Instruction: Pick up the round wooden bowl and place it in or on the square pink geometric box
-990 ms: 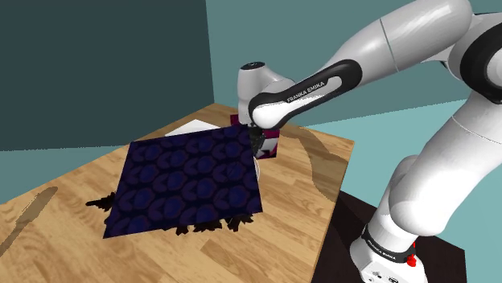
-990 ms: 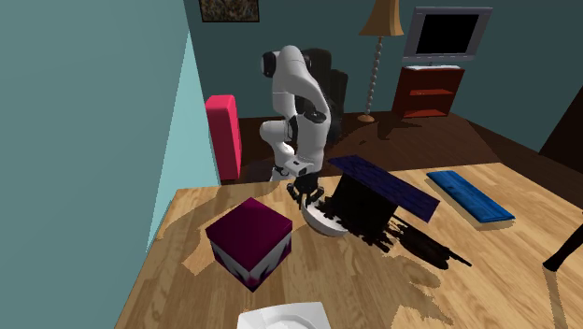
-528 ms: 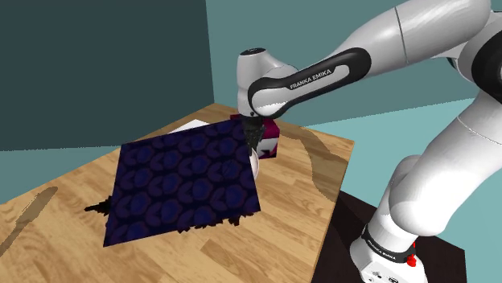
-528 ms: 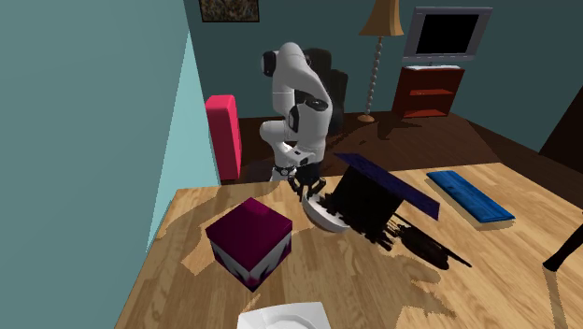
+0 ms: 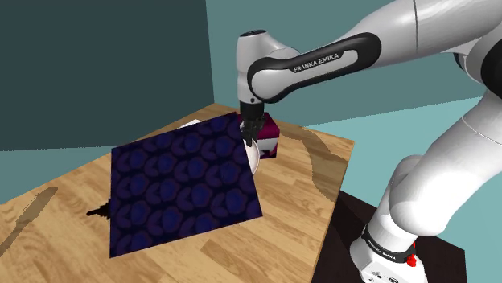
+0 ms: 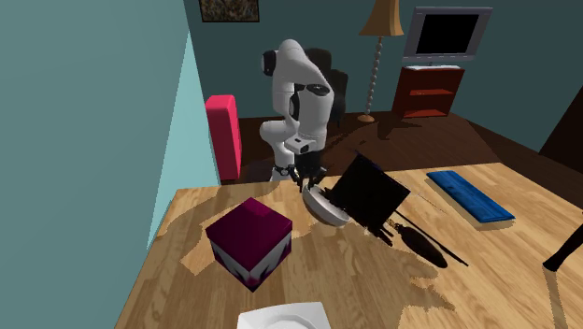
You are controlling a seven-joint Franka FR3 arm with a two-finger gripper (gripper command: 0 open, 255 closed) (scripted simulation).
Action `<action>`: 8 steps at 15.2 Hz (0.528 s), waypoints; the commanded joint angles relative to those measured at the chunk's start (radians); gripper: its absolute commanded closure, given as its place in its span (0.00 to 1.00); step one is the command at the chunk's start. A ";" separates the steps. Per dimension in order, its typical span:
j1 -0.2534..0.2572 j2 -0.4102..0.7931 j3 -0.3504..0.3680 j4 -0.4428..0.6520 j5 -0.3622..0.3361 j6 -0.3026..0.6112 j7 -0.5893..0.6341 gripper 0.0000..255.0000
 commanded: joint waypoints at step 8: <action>-0.003 -0.018 -0.005 0.110 0.004 -0.122 -0.012 1.00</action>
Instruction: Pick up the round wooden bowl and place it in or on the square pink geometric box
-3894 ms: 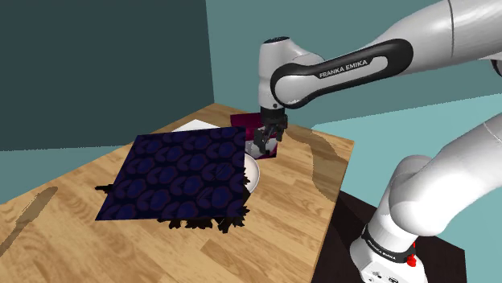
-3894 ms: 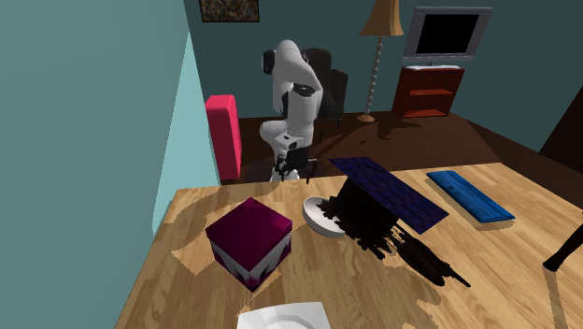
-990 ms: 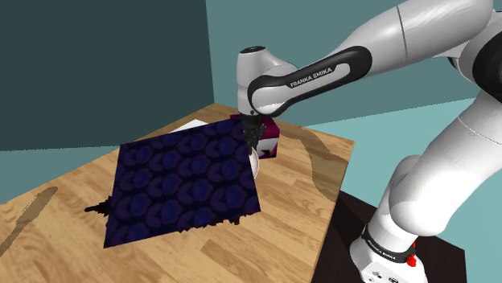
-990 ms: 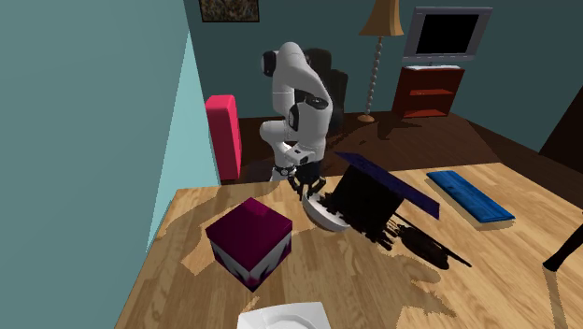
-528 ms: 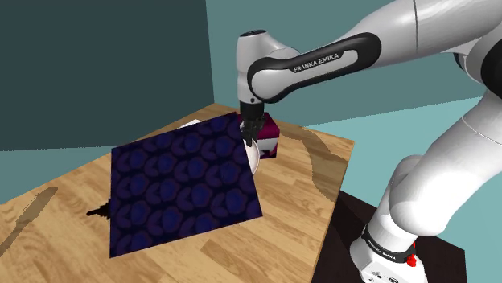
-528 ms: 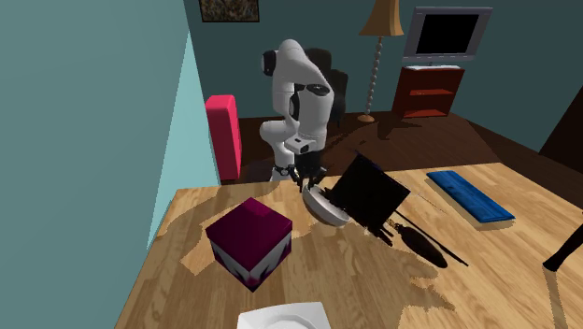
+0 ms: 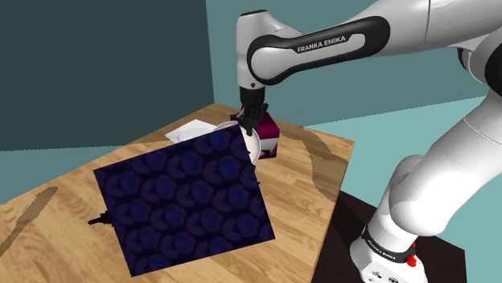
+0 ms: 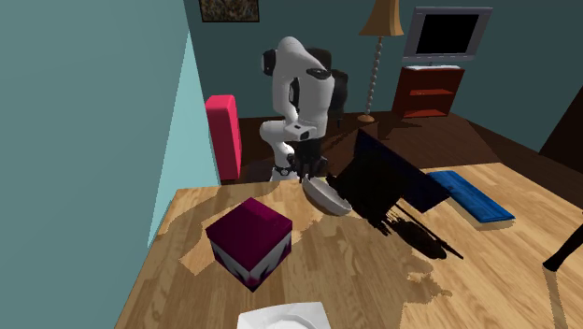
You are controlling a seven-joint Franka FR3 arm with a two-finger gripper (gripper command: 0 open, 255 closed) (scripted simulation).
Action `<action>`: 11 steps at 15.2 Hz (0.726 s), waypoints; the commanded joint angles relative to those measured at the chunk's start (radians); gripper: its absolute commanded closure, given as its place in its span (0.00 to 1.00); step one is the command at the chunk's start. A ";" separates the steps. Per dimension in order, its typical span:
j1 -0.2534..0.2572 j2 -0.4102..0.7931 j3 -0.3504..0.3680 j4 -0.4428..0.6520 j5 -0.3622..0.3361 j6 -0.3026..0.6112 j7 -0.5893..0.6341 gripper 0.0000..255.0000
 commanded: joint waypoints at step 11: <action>-0.002 0.000 -0.003 0.167 0.001 -0.162 -0.009 1.00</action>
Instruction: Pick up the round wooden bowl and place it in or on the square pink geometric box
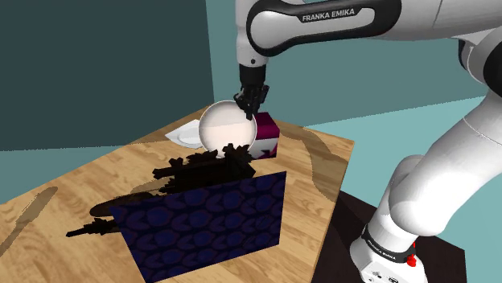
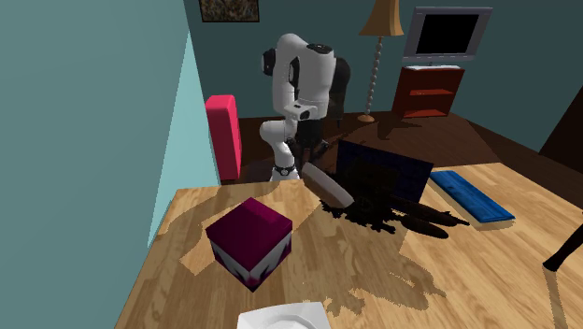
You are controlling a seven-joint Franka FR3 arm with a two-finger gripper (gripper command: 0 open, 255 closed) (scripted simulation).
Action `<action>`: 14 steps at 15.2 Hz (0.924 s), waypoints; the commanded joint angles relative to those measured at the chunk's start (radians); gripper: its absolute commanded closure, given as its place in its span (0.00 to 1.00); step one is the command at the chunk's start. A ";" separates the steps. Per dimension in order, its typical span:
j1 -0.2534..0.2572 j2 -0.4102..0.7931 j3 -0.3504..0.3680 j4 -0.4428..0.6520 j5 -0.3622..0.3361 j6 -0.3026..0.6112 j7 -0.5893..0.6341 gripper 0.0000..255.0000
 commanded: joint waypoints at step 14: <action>-0.100 0.169 -0.144 0.280 -0.027 -0.094 -0.243 1.00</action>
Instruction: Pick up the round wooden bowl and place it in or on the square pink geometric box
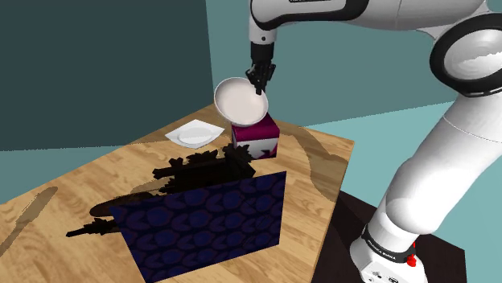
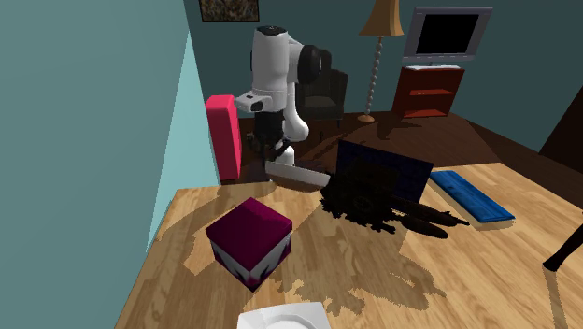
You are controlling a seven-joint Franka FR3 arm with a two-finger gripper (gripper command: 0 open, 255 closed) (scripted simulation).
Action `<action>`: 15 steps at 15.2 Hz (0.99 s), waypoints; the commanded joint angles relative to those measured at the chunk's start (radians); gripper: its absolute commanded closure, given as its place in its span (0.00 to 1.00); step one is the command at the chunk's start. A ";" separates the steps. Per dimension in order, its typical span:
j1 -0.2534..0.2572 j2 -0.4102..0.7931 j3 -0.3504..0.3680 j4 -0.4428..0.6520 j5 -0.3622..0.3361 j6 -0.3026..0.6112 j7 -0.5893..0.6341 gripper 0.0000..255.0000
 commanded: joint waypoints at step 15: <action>-0.119 0.274 -0.118 0.336 0.027 -0.046 -0.241 1.00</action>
